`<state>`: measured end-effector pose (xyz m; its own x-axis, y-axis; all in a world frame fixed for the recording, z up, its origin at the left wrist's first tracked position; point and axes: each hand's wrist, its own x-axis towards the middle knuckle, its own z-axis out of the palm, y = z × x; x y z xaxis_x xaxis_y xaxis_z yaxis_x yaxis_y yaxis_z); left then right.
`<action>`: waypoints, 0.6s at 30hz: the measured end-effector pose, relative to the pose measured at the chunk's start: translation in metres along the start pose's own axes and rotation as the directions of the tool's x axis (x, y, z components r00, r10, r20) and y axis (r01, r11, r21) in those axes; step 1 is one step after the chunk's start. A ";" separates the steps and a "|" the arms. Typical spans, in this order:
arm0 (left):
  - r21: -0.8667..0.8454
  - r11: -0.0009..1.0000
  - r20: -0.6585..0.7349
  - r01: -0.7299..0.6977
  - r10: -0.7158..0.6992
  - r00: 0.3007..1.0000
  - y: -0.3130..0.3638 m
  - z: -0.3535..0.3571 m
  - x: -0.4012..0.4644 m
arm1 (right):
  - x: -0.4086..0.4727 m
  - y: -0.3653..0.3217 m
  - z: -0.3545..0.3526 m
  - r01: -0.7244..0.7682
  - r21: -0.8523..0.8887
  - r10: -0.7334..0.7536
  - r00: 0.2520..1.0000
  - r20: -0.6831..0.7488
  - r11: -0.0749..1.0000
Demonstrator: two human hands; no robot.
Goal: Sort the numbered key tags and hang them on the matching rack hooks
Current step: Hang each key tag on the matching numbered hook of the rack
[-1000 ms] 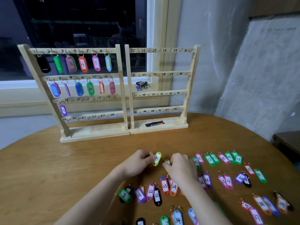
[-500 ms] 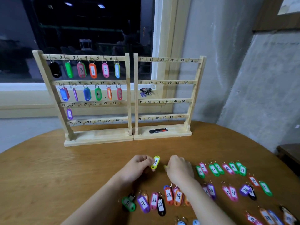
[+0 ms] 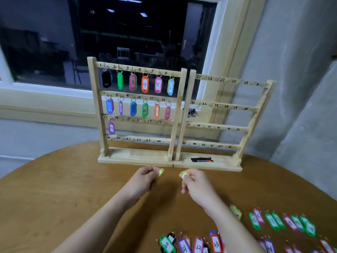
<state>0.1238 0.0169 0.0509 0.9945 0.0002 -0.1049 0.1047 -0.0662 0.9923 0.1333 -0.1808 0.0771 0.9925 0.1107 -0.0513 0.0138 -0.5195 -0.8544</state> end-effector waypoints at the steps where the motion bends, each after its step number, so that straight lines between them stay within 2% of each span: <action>1: 0.056 0.998 -0.052 0.007 -0.004 0.999 0.002 -0.011 0.002 | 0.003 -0.007 0.007 0.015 0.017 -0.016 1.000 0.012 1.000; 4: 0.243 0.970 -0.215 0.000 0.054 0.975 0.003 -0.044 0.007 | 0.008 -0.030 0.024 0.069 0.028 -0.070 0.997 0.032 0.997; 6: 0.220 0.976 -0.269 -0.002 0.062 0.961 0.004 -0.061 0.007 | 0.012 -0.044 0.033 0.115 0.020 -0.116 0.993 0.033 0.993; 14: 0.101 0.988 -0.244 -0.115 0.137 0.960 0.014 -0.092 0.009 | 0.025 -0.088 0.065 0.215 0.101 -0.227 0.967 0.120 0.971; 18: 0.052 0.976 -0.251 -0.211 0.218 0.943 0.020 -0.103 0.019 | 0.037 -0.098 0.085 0.187 0.171 -0.214 0.965 0.153 0.967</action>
<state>0.1450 0.1180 0.0758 0.9625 0.2359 0.1336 -0.1084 -0.1168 0.9872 0.1580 -0.0540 0.1146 0.9363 0.3471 0.0540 0.1782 -0.3368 -0.9246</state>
